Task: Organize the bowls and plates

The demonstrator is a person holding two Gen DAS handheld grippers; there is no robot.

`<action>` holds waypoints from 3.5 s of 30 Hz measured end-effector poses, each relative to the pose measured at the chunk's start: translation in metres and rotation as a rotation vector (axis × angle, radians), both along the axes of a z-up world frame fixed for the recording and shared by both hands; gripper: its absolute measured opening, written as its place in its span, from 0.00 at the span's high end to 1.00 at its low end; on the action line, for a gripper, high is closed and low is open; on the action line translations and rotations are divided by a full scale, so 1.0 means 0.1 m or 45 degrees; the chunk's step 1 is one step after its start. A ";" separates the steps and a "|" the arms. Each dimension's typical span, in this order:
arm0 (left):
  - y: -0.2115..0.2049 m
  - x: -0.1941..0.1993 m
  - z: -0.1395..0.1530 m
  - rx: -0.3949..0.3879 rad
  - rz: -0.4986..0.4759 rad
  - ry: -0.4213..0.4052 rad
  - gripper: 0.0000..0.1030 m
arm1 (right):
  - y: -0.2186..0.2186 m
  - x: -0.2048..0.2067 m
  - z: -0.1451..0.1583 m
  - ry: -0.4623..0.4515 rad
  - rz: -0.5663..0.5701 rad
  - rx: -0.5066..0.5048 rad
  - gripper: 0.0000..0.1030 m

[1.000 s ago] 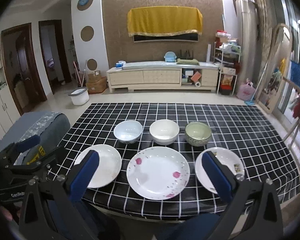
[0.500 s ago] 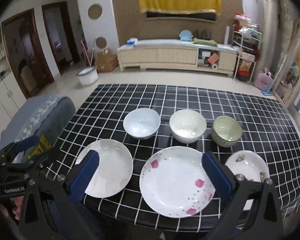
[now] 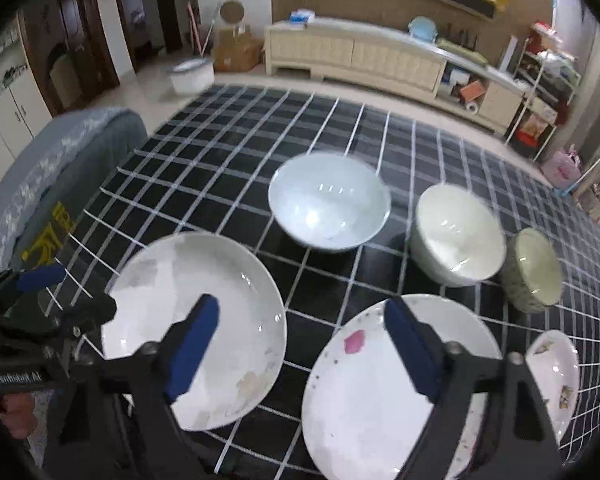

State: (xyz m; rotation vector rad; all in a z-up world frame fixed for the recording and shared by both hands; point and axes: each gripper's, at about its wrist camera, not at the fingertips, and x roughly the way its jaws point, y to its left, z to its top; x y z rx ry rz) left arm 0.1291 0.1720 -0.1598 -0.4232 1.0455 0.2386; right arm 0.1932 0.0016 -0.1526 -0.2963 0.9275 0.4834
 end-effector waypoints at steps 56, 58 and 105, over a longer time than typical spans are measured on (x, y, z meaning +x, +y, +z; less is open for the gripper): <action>0.12 0.20 -0.52 -0.017 -0.031 0.166 0.78 | 0.18 0.35 -0.69 0.348 -0.059 0.001 0.73; 0.13 0.18 -0.45 0.082 -0.013 0.177 0.78 | 0.14 0.32 -0.62 0.319 -0.069 0.003 0.73; -1.65 0.56 -0.15 0.002 -0.477 0.070 0.78 | -2.04 -0.09 -0.28 0.182 -0.411 0.101 0.73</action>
